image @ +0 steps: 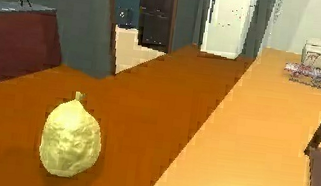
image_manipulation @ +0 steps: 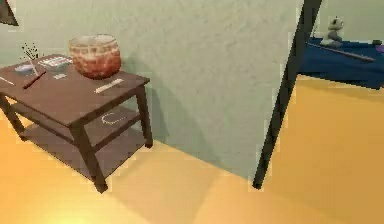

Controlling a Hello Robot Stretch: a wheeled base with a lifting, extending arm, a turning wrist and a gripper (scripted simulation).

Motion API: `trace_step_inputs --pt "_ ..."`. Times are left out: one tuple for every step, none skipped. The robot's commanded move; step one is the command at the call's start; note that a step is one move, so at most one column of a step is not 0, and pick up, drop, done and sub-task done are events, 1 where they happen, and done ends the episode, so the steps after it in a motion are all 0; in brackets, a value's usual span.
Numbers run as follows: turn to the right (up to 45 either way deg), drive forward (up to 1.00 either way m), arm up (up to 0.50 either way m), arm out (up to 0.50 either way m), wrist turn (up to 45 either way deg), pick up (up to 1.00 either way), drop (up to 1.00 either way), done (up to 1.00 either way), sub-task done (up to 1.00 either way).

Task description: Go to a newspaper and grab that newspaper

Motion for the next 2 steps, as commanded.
trace_step_inputs --pt "45.0 0.00 0.00 0.00 0.0 0.00 0.00 0.00 0.00" --pt "9.0 0.00 0.00 0.00 0.0 0.00 0.00 0.00 0.00"
